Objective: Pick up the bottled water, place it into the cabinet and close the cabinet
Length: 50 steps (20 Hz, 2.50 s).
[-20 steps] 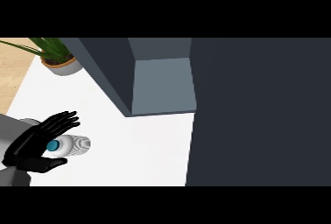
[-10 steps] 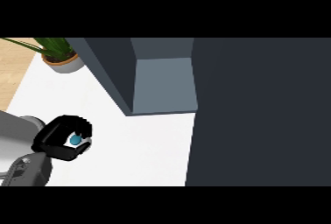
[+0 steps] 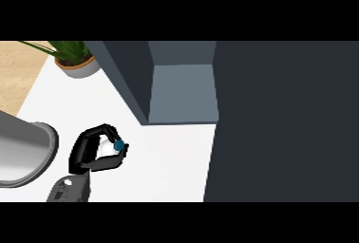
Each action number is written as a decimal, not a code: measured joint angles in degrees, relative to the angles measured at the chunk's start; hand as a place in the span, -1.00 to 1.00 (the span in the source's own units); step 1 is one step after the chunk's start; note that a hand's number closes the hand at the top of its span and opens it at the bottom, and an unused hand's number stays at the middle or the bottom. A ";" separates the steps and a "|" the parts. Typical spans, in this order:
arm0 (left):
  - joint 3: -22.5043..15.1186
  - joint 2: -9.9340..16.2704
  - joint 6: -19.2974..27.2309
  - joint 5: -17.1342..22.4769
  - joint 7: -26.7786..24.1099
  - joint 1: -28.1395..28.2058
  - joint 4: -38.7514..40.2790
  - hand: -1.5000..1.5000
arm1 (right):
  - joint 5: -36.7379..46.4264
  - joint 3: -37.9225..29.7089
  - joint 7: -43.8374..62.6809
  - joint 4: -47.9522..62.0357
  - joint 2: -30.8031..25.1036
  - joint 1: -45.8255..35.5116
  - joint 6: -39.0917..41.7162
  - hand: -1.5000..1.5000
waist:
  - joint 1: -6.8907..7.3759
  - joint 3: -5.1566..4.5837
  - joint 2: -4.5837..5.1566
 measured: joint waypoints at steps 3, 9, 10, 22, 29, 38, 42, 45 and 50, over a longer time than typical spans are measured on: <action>-4.63 -0.50 6.80 3.68 -2.05 0.58 -0.05 1.00 | 0.40 1.90 -0.47 -0.14 -0.10 1.19 -0.77 -1.00 | 0.12 0.11 -0.07; -14.02 -2.27 13.80 13.24 0.35 -1.13 -2.11 1.00 | 0.79 2.72 -0.42 -0.30 -0.96 1.71 -2.02 -1.00 | 0.25 -0.10 0.03; -15.21 -2.55 14.49 14.81 1.65 -1.99 -2.69 1.00 | 0.86 3.18 -1.10 -0.27 -0.99 2.22 -2.22 -1.00 | 0.25 -0.13 0.05; -30.83 -3.52 30.56 27.29 12.22 -8.96 -10.81 1.00 | 0.84 1.99 -3.00 -0.54 -2.82 4.05 -2.81 -1.00 | 0.44 -0.26 0.25; -34.48 -3.57 38.88 29.52 15.79 -18.17 -6.60 1.00 | 0.78 2.69 -4.99 -0.61 -3.62 5.83 -2.77 -1.00 | 0.19 -0.26 0.32; -34.86 -3.58 44.43 36.72 17.40 -28.97 4.34 1.00 | 0.15 0.62 -7.46 -0.50 -5.10 8.11 -1.58 -1.00 | -0.33 -0.26 0.48; -34.70 -3.58 45.70 40.57 14.83 -31.77 10.45 1.00 | -0.07 0.84 -7.80 -0.56 -4.98 8.67 -1.52 -1.00 | -0.66 -0.27 0.59; -33.54 -3.58 46.80 42.05 13.84 -34.71 14.93 1.00 | -0.43 -0.02 -9.46 -0.52 -5.69 10.37 -0.61 -1.00 | -0.84 -0.26 0.62; -31.94 -3.58 47.24 42.24 11.10 -37.90 22.53 1.00 | -1.19 -1.51 -11.78 -0.62 -6.50 12.72 0.86 -1.00 | -1.04 -0.25 0.69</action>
